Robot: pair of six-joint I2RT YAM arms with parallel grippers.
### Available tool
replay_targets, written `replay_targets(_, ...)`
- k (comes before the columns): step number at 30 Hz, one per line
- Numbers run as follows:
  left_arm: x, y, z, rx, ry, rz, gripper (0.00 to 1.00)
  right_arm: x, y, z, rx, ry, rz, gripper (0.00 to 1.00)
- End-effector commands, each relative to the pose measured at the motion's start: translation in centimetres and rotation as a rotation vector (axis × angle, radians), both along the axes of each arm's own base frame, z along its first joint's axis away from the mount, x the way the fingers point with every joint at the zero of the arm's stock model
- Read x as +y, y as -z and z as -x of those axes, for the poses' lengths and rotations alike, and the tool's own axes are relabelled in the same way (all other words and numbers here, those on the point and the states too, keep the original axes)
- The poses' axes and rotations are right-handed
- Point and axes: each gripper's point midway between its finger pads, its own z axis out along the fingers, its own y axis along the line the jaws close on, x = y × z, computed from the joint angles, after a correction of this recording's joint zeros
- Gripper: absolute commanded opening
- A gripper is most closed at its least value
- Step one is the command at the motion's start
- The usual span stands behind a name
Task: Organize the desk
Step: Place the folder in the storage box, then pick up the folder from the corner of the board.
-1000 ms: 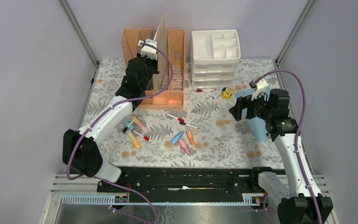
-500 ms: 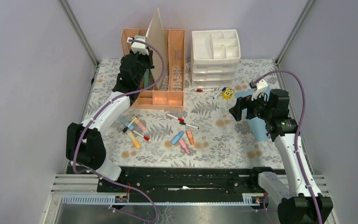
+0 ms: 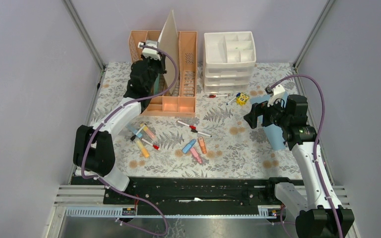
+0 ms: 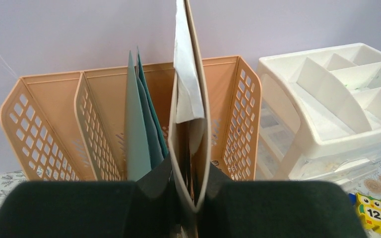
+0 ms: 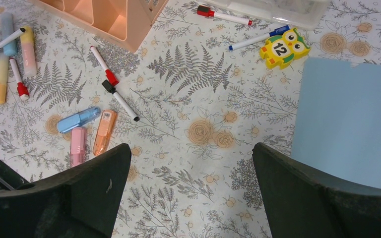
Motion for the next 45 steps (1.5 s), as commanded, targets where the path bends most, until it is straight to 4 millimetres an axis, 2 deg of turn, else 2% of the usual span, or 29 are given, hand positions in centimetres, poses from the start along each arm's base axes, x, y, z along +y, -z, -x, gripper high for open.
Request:
replay_targets(1, 0.2, -2.2, 0.3, -0.114, -0.001, 0.017, 0.00, 0.0, -0.7, -0.4, -0.041, -0.013, 0.006, 1.00)
replay_targets(4, 0.3, -1.3, 0.5, -0.094, -0.004, 0.011, 0.02, 0.0, -0.6, -0.4, -0.039, -0.012, 0.006, 1.00)
replay_targets(8, 0.8, -0.9, 0.8, -0.089, -0.020, -0.014, 0.22, 0.0, -0.5, -0.4, -0.036, -0.013, 0.007, 1.00)
replay_targets(12, 0.8, -0.7, 1.0, -0.076, -0.016, -0.022, 0.33, 0.0, -0.5, -0.4, -0.036, -0.014, 0.007, 1.00)
replay_targets(19, 0.4, -1.2, 1.4, -0.068, 0.008, -0.010, 0.45, 0.0, -0.5, -0.4, -0.036, -0.012, 0.008, 1.00)
replay_targets(25, 0.5, -3.7, 2.9, -0.059, 0.022, 0.079, 0.71, 0.1, -0.6, -0.3, -0.040, -0.023, 0.008, 1.00)
replay_targets(29, 0.9, -5.3, 5.0, -0.065, 0.035, 0.170, 0.97, 0.3, -0.7, 0.0, -0.054, -0.043, 0.012, 1.00)
replay_targets(33, 1.2, -5.9, 7.6, -0.055, 0.070, 0.280, 0.99, 0.4, -0.6, 0.2, -0.051, -0.065, 0.021, 1.00)
replay_targets(37, 1.1, -5.3, 10.4, -0.009, 0.148, 0.405, 0.99, 0.4, -0.3, 0.3, -0.045, -0.082, 0.036, 1.00)
replay_targets(39, 0.9, -4.5, 11.8, 0.030, 0.188, 0.475, 0.99, 0.5, -0.1, 0.3, -0.045, -0.095, 0.044, 1.00)
replay_targets(45, -0.2, 0.2, 15.4, 0.227, 0.270, 0.592, 0.99, -0.1, 0.5, 0.1, -0.039, -0.101, 0.094, 1.00)
